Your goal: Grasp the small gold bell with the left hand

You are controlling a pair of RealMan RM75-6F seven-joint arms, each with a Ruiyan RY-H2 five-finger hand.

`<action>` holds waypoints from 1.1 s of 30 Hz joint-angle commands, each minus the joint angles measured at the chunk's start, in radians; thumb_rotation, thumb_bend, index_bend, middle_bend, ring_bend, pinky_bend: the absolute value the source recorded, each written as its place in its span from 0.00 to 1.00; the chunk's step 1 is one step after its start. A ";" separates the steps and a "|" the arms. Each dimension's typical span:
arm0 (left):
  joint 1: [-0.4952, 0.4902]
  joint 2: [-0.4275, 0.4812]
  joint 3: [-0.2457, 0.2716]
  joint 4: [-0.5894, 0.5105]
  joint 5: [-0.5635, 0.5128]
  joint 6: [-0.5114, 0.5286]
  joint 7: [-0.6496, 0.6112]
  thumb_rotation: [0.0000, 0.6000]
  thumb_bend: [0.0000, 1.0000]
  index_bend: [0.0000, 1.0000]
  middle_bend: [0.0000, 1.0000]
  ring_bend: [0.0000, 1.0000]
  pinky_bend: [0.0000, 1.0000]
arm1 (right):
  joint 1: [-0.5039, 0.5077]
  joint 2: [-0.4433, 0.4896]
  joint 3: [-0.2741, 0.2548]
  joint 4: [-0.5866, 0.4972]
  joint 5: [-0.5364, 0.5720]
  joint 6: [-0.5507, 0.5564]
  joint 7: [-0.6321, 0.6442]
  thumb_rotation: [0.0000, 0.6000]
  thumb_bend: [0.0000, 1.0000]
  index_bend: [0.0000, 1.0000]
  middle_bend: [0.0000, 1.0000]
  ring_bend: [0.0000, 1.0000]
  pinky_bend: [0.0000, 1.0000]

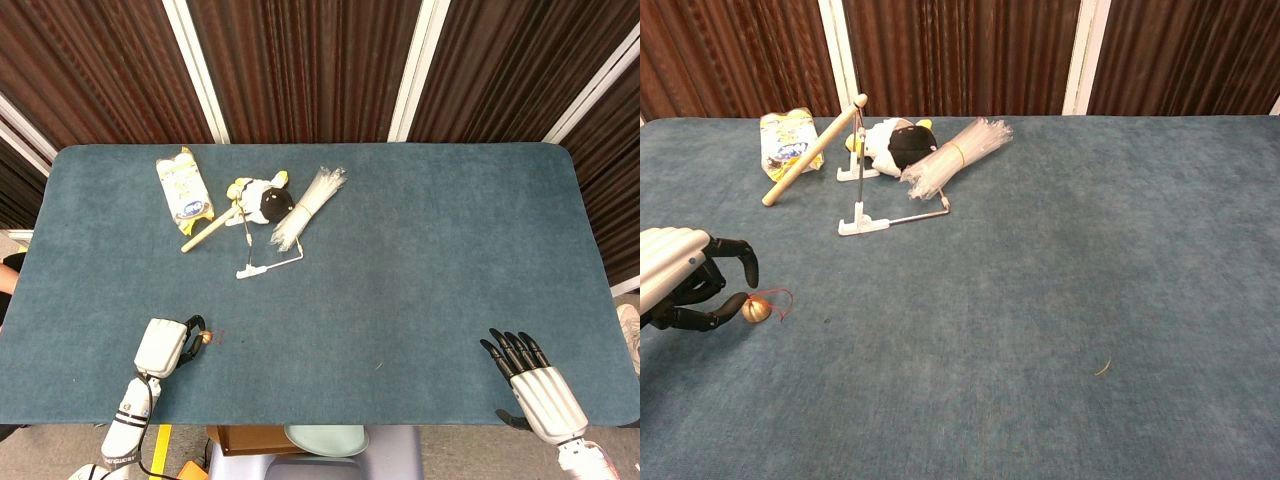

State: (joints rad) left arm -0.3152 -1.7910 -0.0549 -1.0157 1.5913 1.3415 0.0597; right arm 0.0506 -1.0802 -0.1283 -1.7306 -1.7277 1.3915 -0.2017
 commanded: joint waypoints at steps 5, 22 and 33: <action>-0.008 -0.007 0.009 0.009 -0.010 -0.013 0.007 1.00 0.45 0.49 1.00 1.00 1.00 | 0.000 0.001 0.000 -0.001 0.001 -0.001 0.001 1.00 0.18 0.00 0.00 0.00 0.00; -0.018 -0.014 0.022 0.032 -0.022 -0.006 0.003 1.00 0.45 0.55 1.00 1.00 1.00 | -0.002 0.004 0.001 -0.002 0.001 0.005 0.003 1.00 0.18 0.00 0.00 0.00 0.00; -0.025 -0.021 0.028 0.050 -0.025 -0.004 0.000 1.00 0.45 0.60 1.00 1.00 1.00 | -0.001 0.003 0.002 -0.003 0.004 0.003 0.000 1.00 0.18 0.00 0.00 0.00 0.00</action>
State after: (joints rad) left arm -0.3398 -1.8113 -0.0275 -0.9665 1.5662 1.3365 0.0601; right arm 0.0497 -1.0770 -0.1260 -1.7337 -1.7238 1.3940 -0.2014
